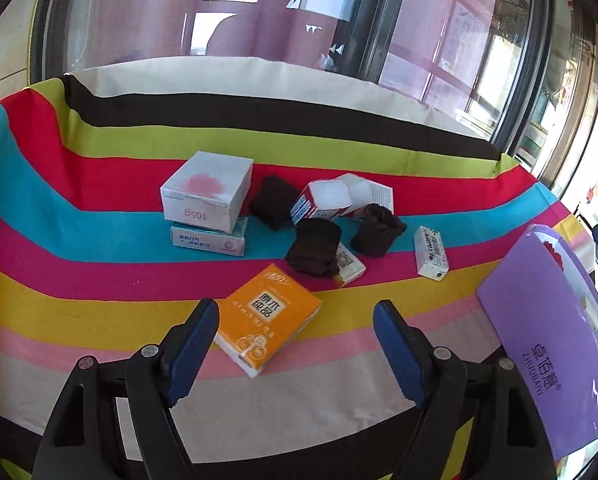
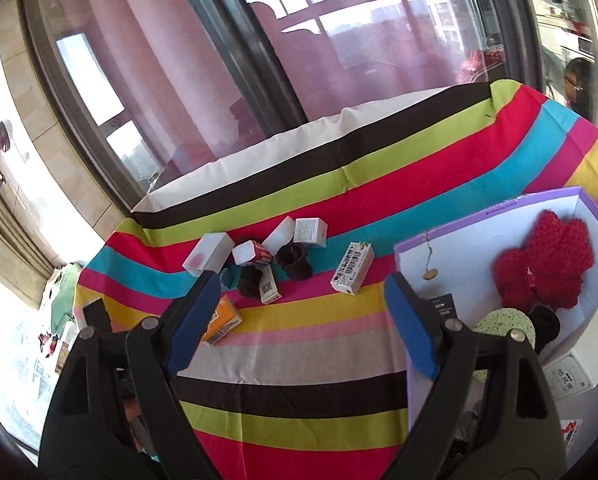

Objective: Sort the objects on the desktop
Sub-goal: 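Move both open grippers back over the table items, then grasp the orange tissue pack with left while right grasps a white foam block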

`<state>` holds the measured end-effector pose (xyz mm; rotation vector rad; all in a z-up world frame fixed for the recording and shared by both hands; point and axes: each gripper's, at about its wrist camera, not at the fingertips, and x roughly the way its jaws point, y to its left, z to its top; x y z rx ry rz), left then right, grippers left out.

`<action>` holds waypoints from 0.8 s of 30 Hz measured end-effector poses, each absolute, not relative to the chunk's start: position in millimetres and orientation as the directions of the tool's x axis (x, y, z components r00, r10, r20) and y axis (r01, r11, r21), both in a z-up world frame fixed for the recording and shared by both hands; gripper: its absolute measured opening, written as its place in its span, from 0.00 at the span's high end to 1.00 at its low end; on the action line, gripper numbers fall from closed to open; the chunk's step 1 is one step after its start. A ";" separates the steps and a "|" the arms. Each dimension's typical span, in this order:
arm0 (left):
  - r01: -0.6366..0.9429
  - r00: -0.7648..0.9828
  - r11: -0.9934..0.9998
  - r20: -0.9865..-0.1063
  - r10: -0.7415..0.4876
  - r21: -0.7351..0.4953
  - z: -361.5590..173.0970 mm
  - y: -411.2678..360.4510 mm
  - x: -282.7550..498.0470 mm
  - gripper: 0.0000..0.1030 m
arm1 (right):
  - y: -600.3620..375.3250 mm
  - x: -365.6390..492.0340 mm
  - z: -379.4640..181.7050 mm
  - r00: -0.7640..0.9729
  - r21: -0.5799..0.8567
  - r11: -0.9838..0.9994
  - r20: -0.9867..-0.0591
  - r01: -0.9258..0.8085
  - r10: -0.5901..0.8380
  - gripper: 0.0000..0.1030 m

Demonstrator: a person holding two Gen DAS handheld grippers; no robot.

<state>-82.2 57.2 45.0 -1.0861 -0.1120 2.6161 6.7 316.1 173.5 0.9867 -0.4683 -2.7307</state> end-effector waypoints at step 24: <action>-0.374 -0.517 -0.909 -0.773 0.368 -0.183 6.8 40.4 -106.7 0.48 | 148.3 -171.7 77.5 -0.498 0.037 -0.950 -0.845 0.311 -0.196 0.19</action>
